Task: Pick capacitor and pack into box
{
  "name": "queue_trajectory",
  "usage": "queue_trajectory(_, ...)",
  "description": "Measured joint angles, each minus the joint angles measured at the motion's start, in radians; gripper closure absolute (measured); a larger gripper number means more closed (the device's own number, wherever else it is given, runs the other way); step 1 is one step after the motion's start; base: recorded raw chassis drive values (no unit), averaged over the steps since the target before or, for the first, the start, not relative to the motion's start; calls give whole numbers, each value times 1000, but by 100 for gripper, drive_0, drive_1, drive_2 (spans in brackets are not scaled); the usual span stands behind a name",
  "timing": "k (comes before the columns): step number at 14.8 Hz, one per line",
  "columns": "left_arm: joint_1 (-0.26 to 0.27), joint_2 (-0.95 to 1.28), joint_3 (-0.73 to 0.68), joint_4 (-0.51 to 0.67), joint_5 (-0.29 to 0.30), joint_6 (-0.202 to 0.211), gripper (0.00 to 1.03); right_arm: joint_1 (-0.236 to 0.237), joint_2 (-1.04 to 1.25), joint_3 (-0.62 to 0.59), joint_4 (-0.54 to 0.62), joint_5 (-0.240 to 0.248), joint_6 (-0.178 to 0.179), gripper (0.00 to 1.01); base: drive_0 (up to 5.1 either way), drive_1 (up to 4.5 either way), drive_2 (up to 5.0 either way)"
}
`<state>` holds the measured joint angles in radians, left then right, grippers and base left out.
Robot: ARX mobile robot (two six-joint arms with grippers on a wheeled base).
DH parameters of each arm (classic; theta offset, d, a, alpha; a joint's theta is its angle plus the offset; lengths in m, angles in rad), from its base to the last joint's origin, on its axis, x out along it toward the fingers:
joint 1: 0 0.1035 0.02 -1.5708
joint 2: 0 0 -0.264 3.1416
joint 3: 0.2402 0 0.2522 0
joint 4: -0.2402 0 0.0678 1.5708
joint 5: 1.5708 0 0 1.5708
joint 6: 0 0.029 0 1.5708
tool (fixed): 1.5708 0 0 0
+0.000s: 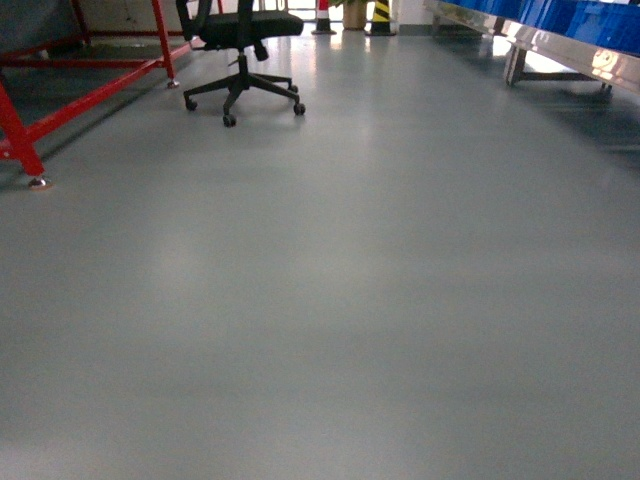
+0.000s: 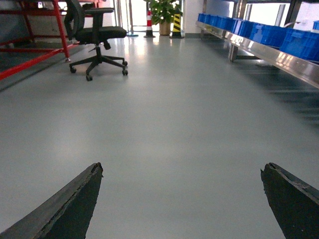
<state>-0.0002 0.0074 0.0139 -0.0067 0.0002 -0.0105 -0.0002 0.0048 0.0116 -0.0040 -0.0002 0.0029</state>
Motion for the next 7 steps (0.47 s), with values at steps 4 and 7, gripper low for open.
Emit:
queue_trajectory(4,0,0,0,0,0,0,59,0,0,0,1,0,0,3,-492,253,253)
queue_trajectory(7,0,0,0,0,-4,0,59,0,0,0,1,0,0,3,-500,245,245)
